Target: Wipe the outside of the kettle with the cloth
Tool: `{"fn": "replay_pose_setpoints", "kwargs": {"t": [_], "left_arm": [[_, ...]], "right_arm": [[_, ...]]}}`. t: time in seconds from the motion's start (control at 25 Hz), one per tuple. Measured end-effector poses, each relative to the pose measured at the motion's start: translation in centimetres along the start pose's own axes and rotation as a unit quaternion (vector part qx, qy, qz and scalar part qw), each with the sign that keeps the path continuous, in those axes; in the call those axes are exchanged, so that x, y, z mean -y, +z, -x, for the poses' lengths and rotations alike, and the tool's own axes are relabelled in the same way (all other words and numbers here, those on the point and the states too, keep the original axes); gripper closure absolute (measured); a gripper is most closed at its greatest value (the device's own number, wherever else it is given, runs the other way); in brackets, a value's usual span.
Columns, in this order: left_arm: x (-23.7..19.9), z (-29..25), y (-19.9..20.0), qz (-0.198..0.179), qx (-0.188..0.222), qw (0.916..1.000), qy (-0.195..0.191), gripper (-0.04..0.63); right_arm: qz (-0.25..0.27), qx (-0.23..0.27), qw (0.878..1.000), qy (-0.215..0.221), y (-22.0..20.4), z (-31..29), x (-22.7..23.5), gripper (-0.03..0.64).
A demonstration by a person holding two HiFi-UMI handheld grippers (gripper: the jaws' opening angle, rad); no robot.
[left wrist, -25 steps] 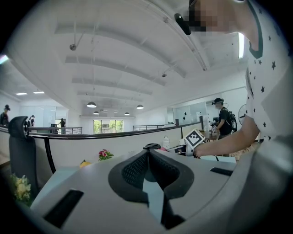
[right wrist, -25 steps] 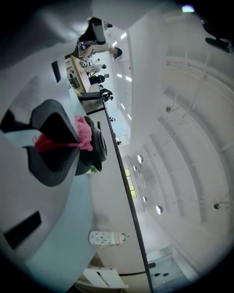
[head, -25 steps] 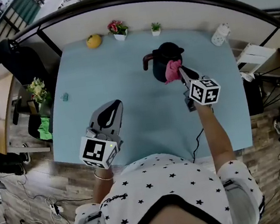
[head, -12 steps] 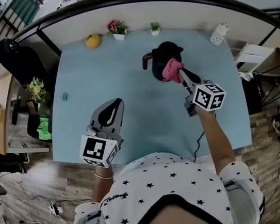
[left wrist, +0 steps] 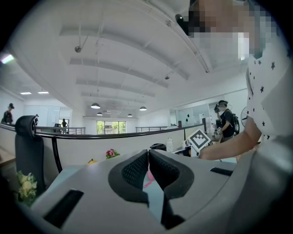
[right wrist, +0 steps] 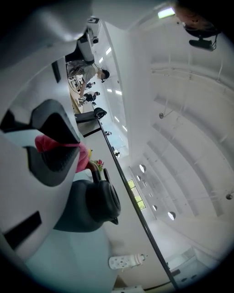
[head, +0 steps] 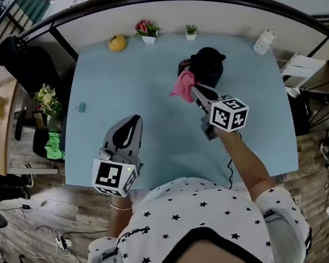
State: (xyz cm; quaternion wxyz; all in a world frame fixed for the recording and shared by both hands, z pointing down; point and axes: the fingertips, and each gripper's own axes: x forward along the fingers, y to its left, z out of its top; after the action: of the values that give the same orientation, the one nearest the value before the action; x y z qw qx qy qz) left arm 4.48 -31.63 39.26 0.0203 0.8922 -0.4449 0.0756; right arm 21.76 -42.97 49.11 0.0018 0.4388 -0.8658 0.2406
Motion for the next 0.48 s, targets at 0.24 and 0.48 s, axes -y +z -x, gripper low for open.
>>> {"fn": "replay_pose_setpoints", "kwargs": {"t": [0.24,0.48], "left_arm": [[-2.1,1.8,-0.4,0.004,-0.002,0.9996,0.028,0.563],[-2.3,1.8,-0.5,0.006,-0.003,0.9996,0.029,0.563]], "right_arm": [[-0.037,-0.003,0.998,-0.057,-1.8,-2.8,2.6,0.595],[-0.046,0.005,0.994,-0.097,-1.8,-2.0,5.0,0.595]]}}
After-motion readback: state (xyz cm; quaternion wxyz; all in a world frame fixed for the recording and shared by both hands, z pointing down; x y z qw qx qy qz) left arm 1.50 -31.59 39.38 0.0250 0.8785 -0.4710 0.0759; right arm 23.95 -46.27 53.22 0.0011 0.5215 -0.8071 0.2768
